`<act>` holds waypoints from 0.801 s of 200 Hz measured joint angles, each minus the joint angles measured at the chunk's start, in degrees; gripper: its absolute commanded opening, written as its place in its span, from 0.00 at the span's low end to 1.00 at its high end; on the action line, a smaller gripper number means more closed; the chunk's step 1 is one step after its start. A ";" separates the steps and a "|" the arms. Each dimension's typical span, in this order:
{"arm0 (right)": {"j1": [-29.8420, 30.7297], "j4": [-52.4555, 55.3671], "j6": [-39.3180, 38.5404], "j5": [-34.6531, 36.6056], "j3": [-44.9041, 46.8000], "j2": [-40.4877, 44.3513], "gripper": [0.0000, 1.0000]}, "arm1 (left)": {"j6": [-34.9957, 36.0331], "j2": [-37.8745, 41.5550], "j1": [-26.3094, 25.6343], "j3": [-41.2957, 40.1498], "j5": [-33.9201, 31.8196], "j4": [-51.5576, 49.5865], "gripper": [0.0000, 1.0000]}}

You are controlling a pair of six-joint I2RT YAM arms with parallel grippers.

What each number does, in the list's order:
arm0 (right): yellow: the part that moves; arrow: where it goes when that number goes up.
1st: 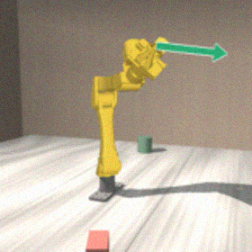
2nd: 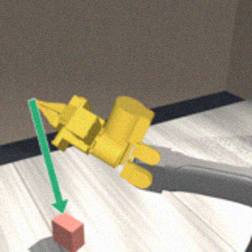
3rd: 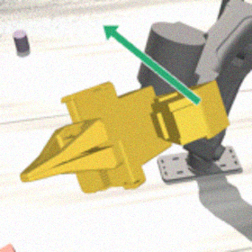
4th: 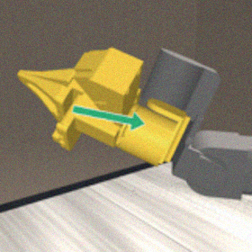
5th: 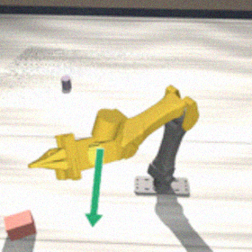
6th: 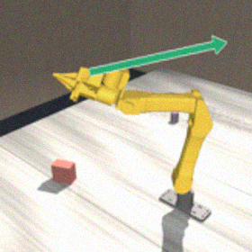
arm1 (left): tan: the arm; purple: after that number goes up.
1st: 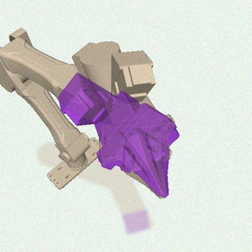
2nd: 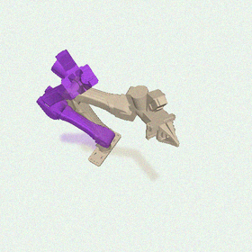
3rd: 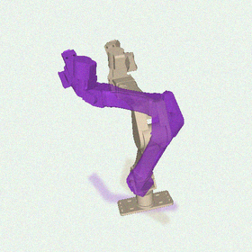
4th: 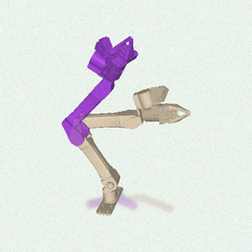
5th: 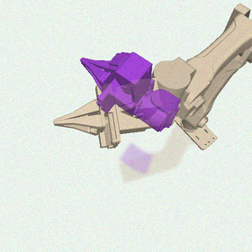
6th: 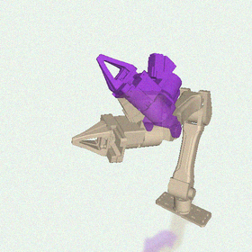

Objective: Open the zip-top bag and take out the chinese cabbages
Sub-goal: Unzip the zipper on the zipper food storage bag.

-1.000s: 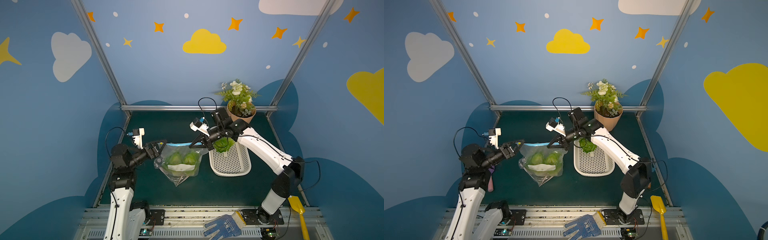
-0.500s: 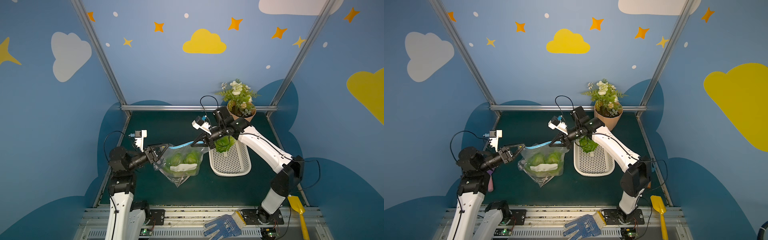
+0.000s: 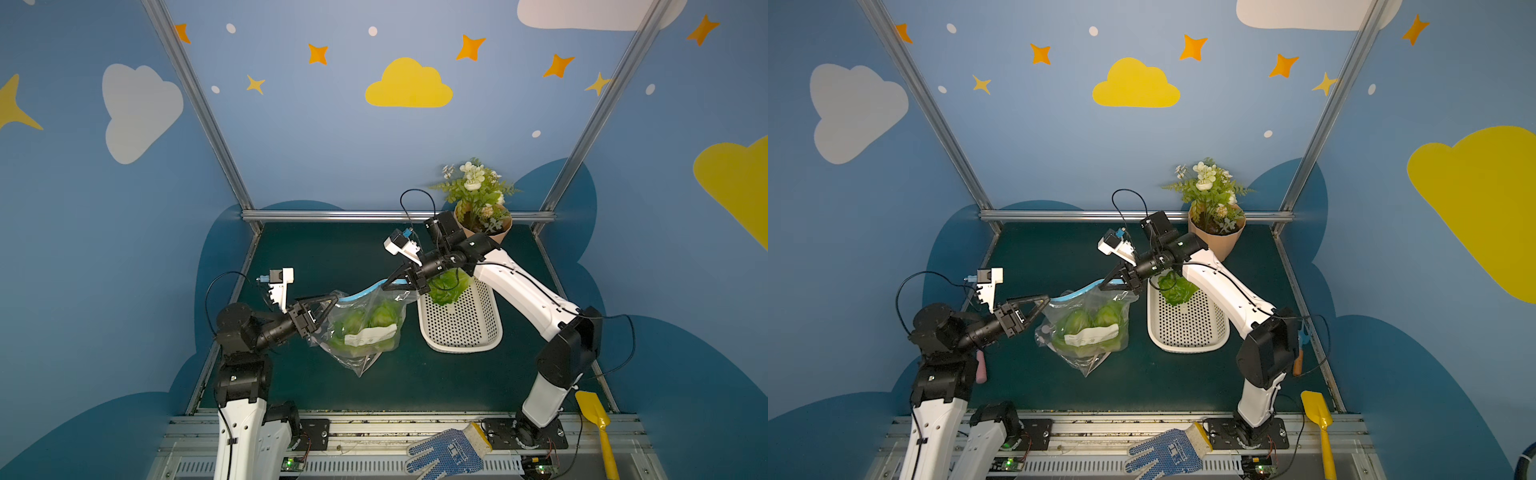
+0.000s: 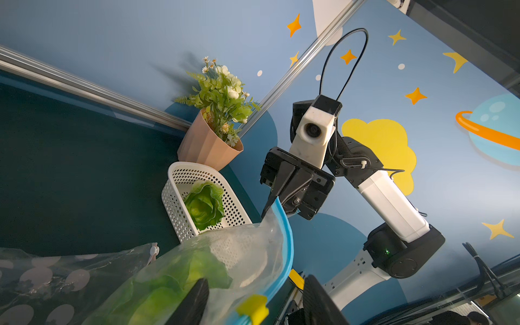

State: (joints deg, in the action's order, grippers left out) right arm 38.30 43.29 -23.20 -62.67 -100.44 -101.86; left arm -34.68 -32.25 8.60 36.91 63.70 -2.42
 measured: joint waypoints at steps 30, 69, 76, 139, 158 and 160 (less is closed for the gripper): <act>-0.33 -1.09 1.86 0.02 -0.07 -0.26 0.00 | 0.83 1.81 -0.02 -0.02 -0.52 -2.86 0.54; -0.76 -2.69 4.02 0.02 -0.52 -1.11 0.00 | 1.49 3.19 -0.04 -0.02 -1.42 -5.35 0.51; -0.79 -2.86 4.22 0.02 -0.59 -1.20 0.00 | 1.64 3.21 -0.04 -0.02 -1.49 -5.64 0.49; -0.98 -3.52 6.29 0.02 -0.59 -1.31 0.00 | 3.15 3.13 -0.04 -0.02 -1.97 -8.41 0.39; -1.11 -3.65 6.67 0.02 -0.59 -1.38 0.00 | 3.89 3.21 -0.04 -0.02 -2.60 -9.22 0.36; -1.11 -3.65 6.73 0.00 -0.59 -1.40 0.00 | 3.89 3.21 -0.04 -0.02 -2.67 -9.35 0.36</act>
State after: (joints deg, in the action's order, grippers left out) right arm 37.19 39.64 -16.47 -62.67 -101.03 -103.26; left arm -30.79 -29.04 8.56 36.88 61.04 -11.77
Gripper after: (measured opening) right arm 0.048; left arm 0.367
